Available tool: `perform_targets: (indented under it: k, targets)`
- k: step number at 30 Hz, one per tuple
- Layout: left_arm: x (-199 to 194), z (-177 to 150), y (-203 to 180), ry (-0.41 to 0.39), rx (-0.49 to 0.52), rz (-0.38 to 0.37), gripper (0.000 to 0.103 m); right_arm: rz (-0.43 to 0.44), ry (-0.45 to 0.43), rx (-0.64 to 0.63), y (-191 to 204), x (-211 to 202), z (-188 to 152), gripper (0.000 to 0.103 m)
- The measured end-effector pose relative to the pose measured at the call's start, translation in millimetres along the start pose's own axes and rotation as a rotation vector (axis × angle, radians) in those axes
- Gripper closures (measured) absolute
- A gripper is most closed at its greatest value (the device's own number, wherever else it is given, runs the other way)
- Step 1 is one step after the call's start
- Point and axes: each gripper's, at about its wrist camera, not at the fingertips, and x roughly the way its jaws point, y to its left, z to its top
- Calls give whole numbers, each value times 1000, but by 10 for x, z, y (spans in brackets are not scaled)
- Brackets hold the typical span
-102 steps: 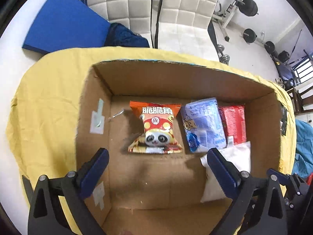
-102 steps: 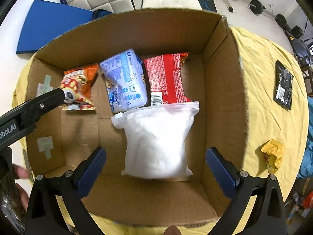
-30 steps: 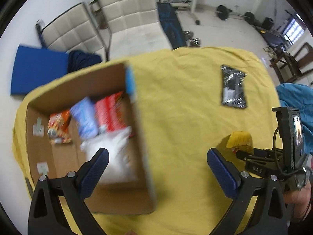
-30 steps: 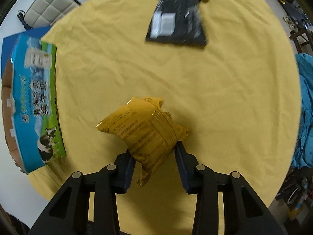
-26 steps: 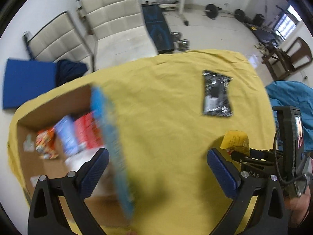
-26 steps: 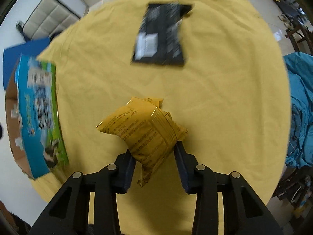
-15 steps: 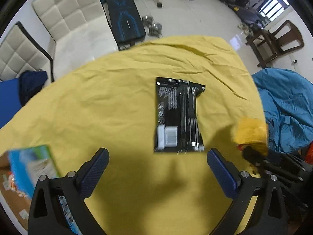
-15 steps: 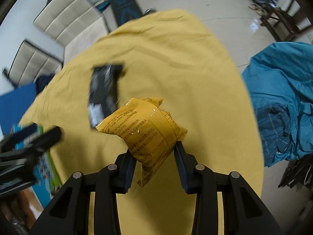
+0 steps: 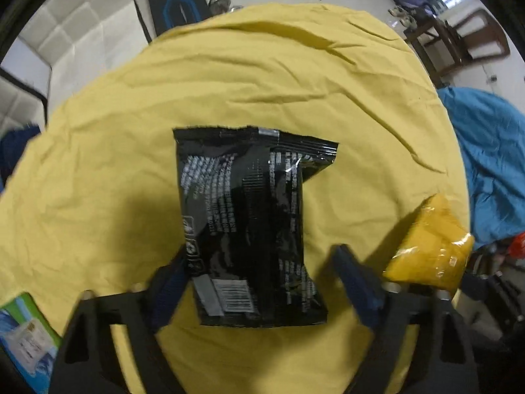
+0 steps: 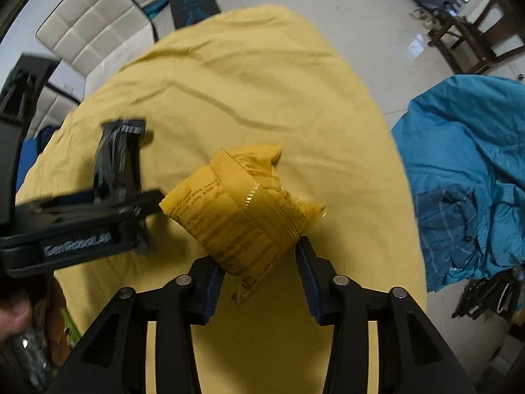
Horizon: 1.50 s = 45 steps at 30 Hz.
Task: Organize soft objects
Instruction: 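Grasp the yellow pouch with right tool while left tool grasps black snack pack, then place both packs into the box beside the white bag and release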
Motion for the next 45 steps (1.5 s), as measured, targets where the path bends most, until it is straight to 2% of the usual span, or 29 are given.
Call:
perform_targets:
  k: [1, 3, 8, 12, 14, 15, 18, 20, 21, 22, 27, 33, 45]
  targets:
    - [-21, -15, 12, -8, 3, 10, 46, 15, 19, -6, -14, -2, -27, 44]
    - [-62, -70, 72, -11, -11, -4, 49, 15, 28, -9, -47, -47, -61, 36]
    - [-176, -483, 247, -16, -46, 1, 50, -35, 3, -86, -16, -255, -129, 33]
    - [-120, -706, 331, 4, -73, 5, 50, -104, -29, -200, 132, -311, -101, 30]
    - [-41, -734, 377, 21, -104, -11, 50, -112, -15, -246, 213, -240, -30, 30]
    - [-54, -747, 367, 4, -107, -14, 50, -111, 4, -257, 244, -170, 20, 30]
    - [-47, -719, 337, 4, -116, -15, 49, -74, 49, -241, 285, -22, 125, 30]
    - [-50, -703, 322, 1, -122, -15, 49, -83, 60, -236, 302, 18, 158, 34]
    - [-48, -703, 313, -1, -123, -14, 49, -71, 76, -226, 306, 55, 159, 45]
    - [-49, -709, 312, -4, -125, -15, 49, -61, 83, -208, 291, 84, 164, 49]
    - [-61, -863, 411, -16, -150, -31, 50, -34, 90, -135, 234, 148, 93, 60]
    - [-242, -929, 415, -67, -145, -7, 51, -69, 41, -136, 358, -15, -39, 64]
    - [-1029, -1405, 372, -219, -138, 1, 51, -9, -70, -128, 610, -661, -462, 68]
